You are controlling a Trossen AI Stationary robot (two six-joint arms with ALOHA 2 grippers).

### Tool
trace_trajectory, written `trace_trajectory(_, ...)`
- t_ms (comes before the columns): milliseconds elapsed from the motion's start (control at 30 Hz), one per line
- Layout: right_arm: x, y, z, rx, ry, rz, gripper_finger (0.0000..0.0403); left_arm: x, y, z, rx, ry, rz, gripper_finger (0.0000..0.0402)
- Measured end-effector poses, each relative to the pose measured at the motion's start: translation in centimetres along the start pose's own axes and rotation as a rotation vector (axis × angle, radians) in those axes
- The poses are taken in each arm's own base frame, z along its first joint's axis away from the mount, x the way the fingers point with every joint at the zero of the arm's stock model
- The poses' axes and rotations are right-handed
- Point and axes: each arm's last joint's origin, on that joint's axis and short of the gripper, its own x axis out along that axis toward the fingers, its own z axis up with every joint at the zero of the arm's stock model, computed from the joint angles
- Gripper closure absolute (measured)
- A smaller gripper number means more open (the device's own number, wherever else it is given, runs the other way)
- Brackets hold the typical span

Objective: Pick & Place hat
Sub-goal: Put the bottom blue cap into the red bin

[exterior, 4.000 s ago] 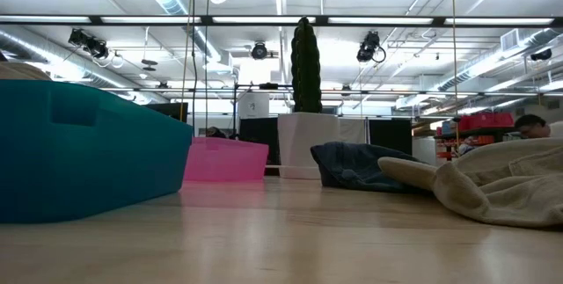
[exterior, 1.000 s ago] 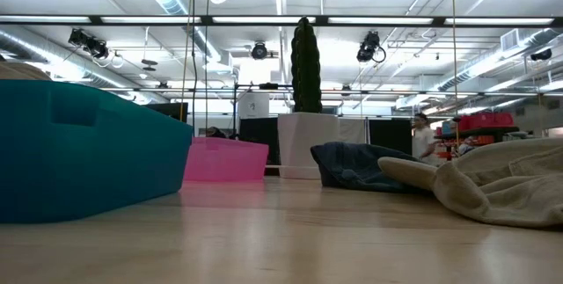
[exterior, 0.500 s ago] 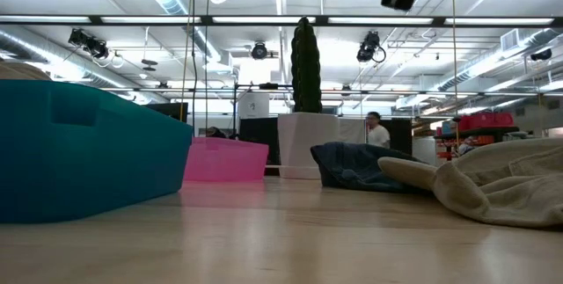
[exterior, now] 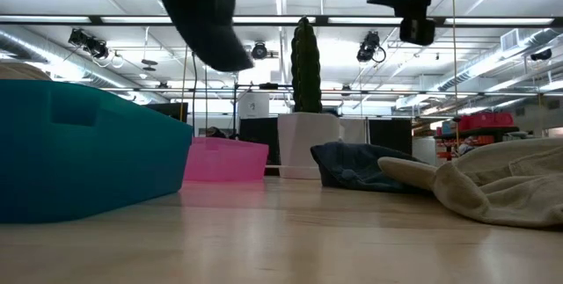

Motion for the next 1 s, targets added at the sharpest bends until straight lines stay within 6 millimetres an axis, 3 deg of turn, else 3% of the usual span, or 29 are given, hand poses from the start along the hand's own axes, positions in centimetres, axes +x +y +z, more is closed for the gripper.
trace_trajectory(467, 0.0, 0.1, 0.2, -0.008, -0.037, -0.010, 0.0294, -0.1, 5.2, 1.4, 0.132, 0.059, 0.214, 0.0385)
trace_trajectory(733, 0.0, 0.1, 0.2, -0.007, -0.048, -0.019, 0.0311, 3.0, 8.8, 2.0, 0.158, 0.195, 0.230, 0.0385)
trace_trajectory(1000, 0.0, 0.0, 0.2, -0.009, -0.054, -0.024, 0.0312, 5.8, 12.7, 1.2, 0.150, 0.421, 0.290, 0.0385)
